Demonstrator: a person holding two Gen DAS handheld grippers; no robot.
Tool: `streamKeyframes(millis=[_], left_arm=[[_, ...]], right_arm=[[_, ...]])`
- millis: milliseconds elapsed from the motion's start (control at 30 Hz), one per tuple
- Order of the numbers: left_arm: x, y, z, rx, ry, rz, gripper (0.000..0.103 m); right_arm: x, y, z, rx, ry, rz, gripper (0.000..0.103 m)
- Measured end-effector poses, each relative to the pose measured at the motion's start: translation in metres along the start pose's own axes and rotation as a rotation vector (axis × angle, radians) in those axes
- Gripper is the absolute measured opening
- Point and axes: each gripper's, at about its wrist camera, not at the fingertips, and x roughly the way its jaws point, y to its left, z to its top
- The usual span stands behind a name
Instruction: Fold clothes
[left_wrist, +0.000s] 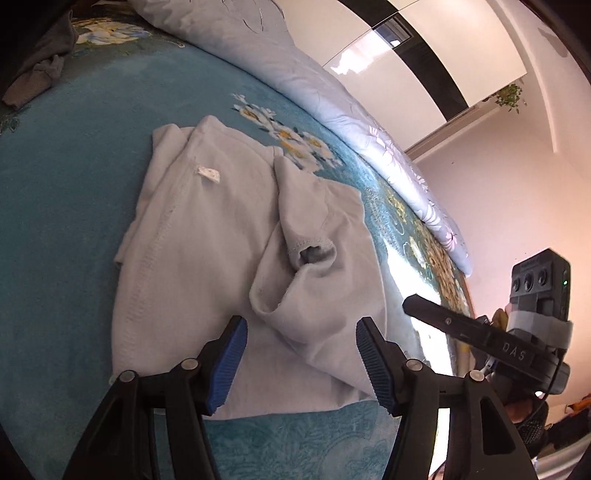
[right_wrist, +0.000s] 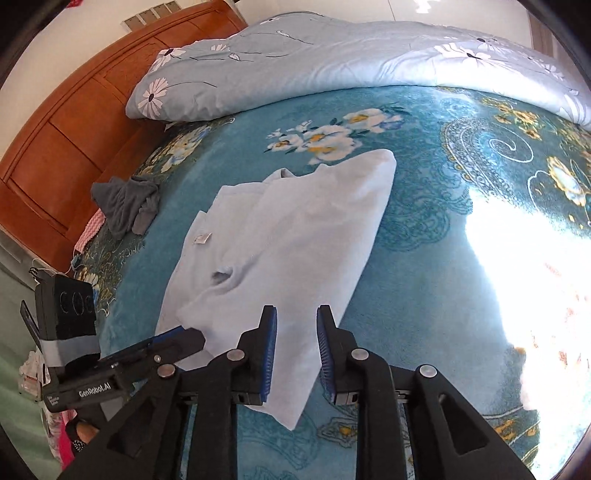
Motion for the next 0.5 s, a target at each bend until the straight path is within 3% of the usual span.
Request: streamKeyframes(millis=[133,167,233,267,300,433,500], left_arm=[[0.002,-0.016,0.002,0.045,-0.015,0.028,0.063],[0.003,-0.019,0.003,0.058,-0.025,0.04,0.059],[0.005,-0.022,0.005,0.07,-0.037,0.075,0.036],[0.008,-0.023,0.007,0.074,-0.037,0.098,0.014],[0.011,-0.022,0.009,0.073,-0.037,0.111,0.007],[0.0,-0.033,0.019,0.115,-0.078,0.126,0.005],[-0.02,-0.045,0.023,0.161,-0.135,0.11,0.005]], right_arm=[[-0.002,-0.02,-0.005,0.048,-0.02,0.026,0.024],[-0.003,-0.024,-0.007,0.06,-0.027,0.027,0.024],[-0.005,-0.033,-0.009,0.084,-0.042,0.027,0.024],[-0.006,-0.038,-0.01,0.103,-0.045,0.034,0.024],[-0.006,-0.044,-0.011,0.123,-0.047,0.042,0.024],[-0.006,-0.059,-0.017,0.179,-0.051,0.057,0.024],[-0.007,-0.064,-0.02,0.193,-0.055,0.061,0.024]])
